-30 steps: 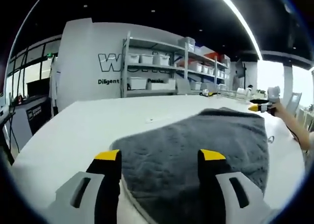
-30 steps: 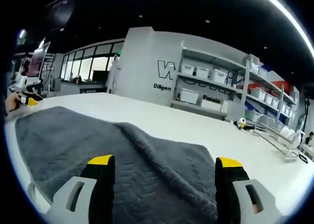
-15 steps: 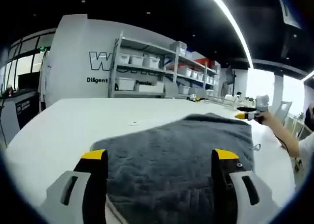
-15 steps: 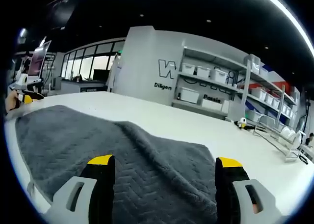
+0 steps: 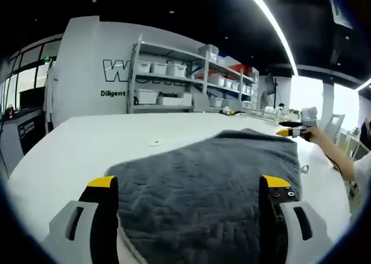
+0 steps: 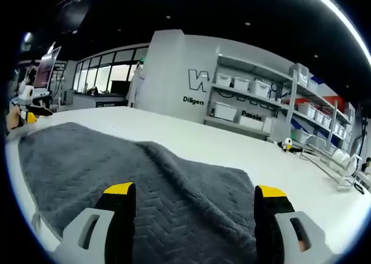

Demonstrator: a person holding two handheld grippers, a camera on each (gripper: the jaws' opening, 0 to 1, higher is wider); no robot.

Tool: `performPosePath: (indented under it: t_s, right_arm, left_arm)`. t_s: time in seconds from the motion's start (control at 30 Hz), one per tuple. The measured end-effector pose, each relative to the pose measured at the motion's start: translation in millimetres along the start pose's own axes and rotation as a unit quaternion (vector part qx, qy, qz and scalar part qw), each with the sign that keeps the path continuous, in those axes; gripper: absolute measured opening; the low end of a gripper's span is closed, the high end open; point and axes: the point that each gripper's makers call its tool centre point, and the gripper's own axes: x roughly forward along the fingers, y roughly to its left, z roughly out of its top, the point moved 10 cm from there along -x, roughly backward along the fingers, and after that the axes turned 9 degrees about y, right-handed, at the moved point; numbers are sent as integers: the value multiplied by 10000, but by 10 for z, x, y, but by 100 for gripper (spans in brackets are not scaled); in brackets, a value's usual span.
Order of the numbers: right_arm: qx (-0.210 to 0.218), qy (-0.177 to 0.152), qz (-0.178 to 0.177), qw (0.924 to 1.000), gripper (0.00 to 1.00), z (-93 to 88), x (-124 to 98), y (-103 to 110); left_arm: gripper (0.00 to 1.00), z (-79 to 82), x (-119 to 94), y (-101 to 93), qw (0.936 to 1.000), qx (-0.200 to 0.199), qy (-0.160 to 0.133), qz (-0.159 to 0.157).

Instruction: Open the folded towel by lifting each exposed corner and separating the folded layers until the towel lies flat within the target outline without major curled edges

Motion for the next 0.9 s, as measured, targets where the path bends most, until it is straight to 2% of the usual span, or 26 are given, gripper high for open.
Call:
performPosePath:
  t_s: [0.4, 0.9]
  right_arm:
    - [0, 10, 1, 10000, 85, 0, 11, -10]
    - [-6, 19, -4, 10000, 85, -1, 12, -6]
  left_arm:
    - [99, -16, -6, 27, 9998, 85, 65, 171]
    - [99, -14, -5, 48, 9996, 104, 101, 225]
